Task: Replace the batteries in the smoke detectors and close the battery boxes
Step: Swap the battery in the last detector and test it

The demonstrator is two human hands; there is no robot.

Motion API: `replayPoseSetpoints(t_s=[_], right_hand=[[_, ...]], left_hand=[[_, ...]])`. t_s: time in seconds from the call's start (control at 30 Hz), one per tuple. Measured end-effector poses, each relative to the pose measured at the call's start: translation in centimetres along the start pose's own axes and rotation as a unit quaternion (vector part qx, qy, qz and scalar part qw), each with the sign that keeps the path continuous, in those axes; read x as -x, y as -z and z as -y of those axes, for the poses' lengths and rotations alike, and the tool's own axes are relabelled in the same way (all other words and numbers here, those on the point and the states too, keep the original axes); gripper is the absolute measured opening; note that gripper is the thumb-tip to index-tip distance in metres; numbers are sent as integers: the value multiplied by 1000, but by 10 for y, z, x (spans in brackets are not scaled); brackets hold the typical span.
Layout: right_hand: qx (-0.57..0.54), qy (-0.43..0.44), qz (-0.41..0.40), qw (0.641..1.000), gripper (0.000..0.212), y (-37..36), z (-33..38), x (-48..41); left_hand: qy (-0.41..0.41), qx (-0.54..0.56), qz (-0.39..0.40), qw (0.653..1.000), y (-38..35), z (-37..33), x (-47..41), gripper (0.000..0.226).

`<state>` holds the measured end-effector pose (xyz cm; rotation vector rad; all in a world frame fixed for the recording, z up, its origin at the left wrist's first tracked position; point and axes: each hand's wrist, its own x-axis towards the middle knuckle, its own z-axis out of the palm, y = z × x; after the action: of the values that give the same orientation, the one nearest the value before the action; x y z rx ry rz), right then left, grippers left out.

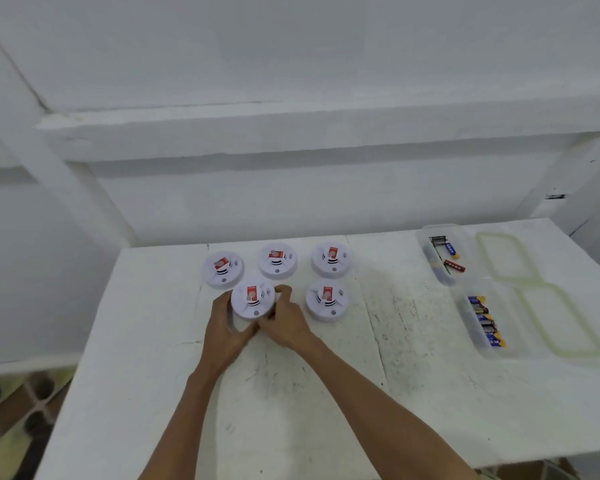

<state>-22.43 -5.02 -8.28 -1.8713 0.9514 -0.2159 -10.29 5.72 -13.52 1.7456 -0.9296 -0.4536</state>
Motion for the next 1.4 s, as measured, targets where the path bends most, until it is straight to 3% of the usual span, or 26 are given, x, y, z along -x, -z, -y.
replayPoseSetpoints(t_s=[0.47,0.77,1.03,1.1,1.27,1.4], right_hand=[[20,24,0,1000,64,7,-7,3],[38,22,-18,999,53,1,-12,4],[34,40,-16,998,62,8,-13,7],[52,49,-34,997,63,19,-16,9],[77,109,-130,982,32,58,-28,12],[123,153,-210,958,36,77,-49,13]], left_hand=[[-37,-35,-6,999,-3,13,-1,73],[-62,-69,8,996,-5,9,0,73],[-80,-80,3,994,-1,11,0,74],[-85,-84,3,993,-1,12,0,76],[-102,-143,39,984,-12,-5,-5,83],[-145,-215,44,965,-39,-30,-19,78]])
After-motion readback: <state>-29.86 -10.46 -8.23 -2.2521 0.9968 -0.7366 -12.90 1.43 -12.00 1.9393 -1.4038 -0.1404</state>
